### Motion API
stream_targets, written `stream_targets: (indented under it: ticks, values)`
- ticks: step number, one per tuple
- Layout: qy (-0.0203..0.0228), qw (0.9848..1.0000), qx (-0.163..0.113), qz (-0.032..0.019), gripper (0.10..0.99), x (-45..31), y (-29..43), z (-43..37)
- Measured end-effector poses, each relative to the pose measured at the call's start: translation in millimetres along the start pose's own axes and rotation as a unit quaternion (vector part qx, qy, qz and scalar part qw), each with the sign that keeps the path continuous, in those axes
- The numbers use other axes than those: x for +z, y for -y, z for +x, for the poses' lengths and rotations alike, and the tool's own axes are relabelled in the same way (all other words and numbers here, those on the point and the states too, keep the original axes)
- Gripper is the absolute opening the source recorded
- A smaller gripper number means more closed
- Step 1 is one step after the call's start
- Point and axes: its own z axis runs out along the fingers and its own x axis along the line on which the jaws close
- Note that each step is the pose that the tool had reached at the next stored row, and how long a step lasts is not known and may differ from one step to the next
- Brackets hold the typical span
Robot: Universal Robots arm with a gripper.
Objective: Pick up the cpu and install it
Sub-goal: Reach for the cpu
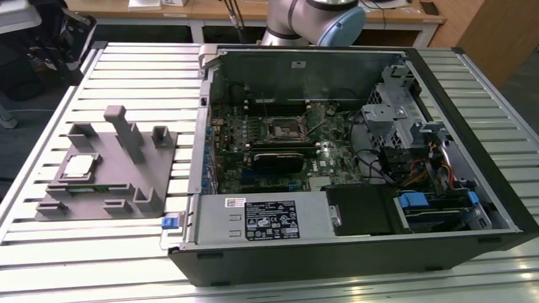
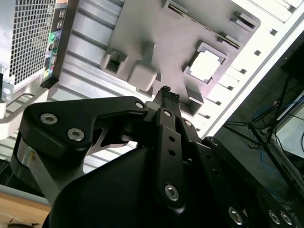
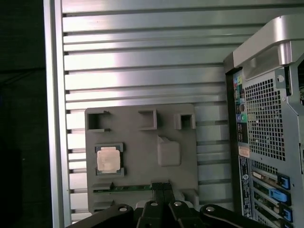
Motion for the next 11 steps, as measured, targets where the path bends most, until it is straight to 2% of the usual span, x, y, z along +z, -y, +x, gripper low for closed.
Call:
stream_targets:
  ticks: [6, 11]
  values:
    - [-0.0002, 1.0000, 0.000, 0.0000, 0.106, 0.5, 1.0, 17.3]
    - [-0.0005, 1.0000, 0.000, 0.0000, 0.106, 0.9, 1.6, 28.6]
